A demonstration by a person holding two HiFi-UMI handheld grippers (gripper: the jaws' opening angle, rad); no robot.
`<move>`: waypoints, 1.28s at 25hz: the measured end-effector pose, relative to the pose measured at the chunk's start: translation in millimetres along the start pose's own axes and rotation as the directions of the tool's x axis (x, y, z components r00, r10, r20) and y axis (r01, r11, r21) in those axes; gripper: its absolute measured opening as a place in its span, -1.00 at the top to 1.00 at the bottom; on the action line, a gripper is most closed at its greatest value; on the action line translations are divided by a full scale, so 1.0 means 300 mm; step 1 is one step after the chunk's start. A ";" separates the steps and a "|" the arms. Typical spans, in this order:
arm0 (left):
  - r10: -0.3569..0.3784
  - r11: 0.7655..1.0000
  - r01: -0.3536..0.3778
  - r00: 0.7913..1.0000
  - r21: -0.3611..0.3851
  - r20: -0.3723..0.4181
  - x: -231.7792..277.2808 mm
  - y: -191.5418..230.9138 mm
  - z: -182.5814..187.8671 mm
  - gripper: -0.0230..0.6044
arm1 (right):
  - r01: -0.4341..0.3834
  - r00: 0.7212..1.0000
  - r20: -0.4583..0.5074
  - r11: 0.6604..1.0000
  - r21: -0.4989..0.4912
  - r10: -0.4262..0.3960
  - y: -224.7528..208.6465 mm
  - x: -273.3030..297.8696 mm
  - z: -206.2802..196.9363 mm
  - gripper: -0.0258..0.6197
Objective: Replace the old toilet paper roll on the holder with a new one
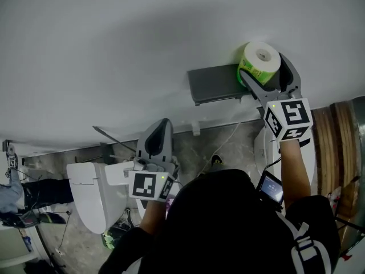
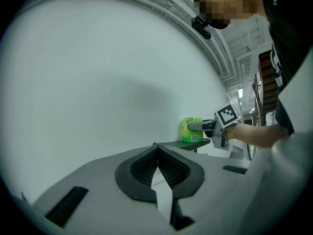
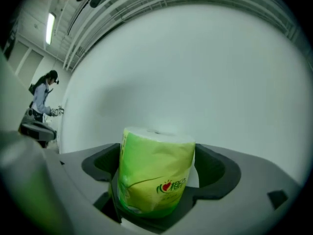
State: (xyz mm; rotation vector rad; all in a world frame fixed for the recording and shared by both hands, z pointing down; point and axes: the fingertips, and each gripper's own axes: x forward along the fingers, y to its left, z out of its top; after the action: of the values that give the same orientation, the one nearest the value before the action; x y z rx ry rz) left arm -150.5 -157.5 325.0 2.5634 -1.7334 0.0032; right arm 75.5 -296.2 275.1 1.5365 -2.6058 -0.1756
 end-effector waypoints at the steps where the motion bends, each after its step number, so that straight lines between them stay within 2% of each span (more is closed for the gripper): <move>1: 0.005 1.000 -0.005 1.000 -0.001 0.003 0.001 0.006 0.000 0.85 | -0.002 1.000 -0.014 1.000 0.013 0.002 -0.003 0.012 -0.009 -0.47; 5: 0.020 1.000 -0.020 1.000 -0.005 0.008 0.005 0.030 -0.005 0.85 | -0.012 0.999 -0.029 0.999 0.034 0.013 0.001 0.042 -0.021 -0.47; 10: 0.021 1.000 -0.021 1.000 -0.017 0.002 0.009 0.037 -0.004 0.85 | -0.008 1.000 0.009 0.999 0.033 0.008 0.001 0.044 -0.002 -0.46; 17: 0.026 1.000 -0.026 0.999 0.001 0.024 -0.064 -0.020 0.000 0.85 | -0.019 0.993 0.118 0.998 -0.057 0.026 0.056 -0.055 0.102 -0.46; 20: 0.037 0.999 -0.037 0.999 0.002 0.017 -0.045 -0.016 -0.014 0.85 | -0.060 0.982 0.174 0.997 -0.047 0.068 0.079 -0.039 0.146 -0.46; 23: 0.060 0.998 -0.060 0.998 -0.003 0.009 -0.032 0.040 -0.012 0.85 | -0.141 0.961 0.242 0.990 -0.001 0.137 0.149 0.012 0.219 -0.46; 26: 0.091 0.996 -0.091 0.996 -0.001 0.008 -0.059 0.082 -0.001 0.85 | -0.256 0.928 0.301 0.963 0.089 0.219 0.248 0.028 0.278 -0.46; 29: 0.125 0.992 -0.125 0.992 -0.003 0.007 -0.105 0.100 0.001 0.85 | -0.375 0.895 0.329 0.908 0.189 0.301 0.354 0.028 0.279 -0.46; 32: 0.157 0.988 -0.157 0.988 0.000 -0.007 -0.148 0.124 -0.012 0.85 | -0.457 0.873 0.308 0.854 0.249 0.378 0.465 0.042 0.222 -0.46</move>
State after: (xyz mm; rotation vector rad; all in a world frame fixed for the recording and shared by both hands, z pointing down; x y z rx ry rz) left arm -201.4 -130.0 328.8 2.4154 -1.9274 0.0173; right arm -61.1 -237.4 231.5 1.0132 -3.2289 0.1033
